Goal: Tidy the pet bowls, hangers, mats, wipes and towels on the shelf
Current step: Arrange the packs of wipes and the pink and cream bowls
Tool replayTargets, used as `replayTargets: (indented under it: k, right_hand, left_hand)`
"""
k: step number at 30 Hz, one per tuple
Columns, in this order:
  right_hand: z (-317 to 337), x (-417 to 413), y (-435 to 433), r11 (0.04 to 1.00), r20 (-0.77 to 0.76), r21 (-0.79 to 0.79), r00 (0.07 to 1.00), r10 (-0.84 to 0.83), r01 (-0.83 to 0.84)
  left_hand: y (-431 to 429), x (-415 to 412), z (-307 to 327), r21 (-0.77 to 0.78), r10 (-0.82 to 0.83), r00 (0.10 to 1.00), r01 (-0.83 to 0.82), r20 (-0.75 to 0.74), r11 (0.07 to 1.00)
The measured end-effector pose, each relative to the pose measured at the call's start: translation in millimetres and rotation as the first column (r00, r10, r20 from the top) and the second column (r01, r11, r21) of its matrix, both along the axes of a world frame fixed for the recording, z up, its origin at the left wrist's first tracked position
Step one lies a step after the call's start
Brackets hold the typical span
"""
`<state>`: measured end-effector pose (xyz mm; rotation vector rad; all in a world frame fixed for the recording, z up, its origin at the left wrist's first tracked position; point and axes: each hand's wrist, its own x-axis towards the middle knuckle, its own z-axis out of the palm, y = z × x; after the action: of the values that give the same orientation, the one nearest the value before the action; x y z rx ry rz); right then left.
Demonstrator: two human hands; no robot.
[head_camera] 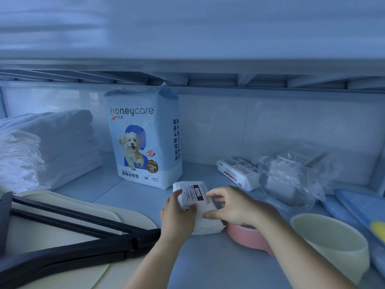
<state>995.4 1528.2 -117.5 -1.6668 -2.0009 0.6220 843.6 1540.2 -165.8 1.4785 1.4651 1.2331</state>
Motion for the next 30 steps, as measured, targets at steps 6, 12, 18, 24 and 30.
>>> replayTargets:
  k: [6,12,18,24,30]
  right_hand:
    - [-1,8,1,1.000,0.171,0.025,0.985,0.012,-0.017]
    - [-1,7,0,0.999,0.128,0.042,0.992,0.010,-0.016]
    - [3,8,-4,0.997,0.122,0.065,0.992,0.027,-0.035]
    - [3,10,-4,0.997,0.148,0.078,0.989,0.015,-0.027]
    - [17,28,-10,0.989,0.117,0.149,0.993,-0.035,0.018]
  left_hand:
    - [-1,1,-1,0.087,0.051,0.997,-0.046,-0.050,0.995]
    - [-5,2,1,0.090,0.016,0.990,-0.003,-0.138,0.996]
    - [-3,3,0,0.100,-0.031,0.973,0.055,-0.231,0.993]
    - [-1,1,-5,0.156,-0.007,0.956,0.055,-0.292,0.986]
    - [-1,-1,-3,0.290,0.118,0.923,-0.007,-0.366,0.957]
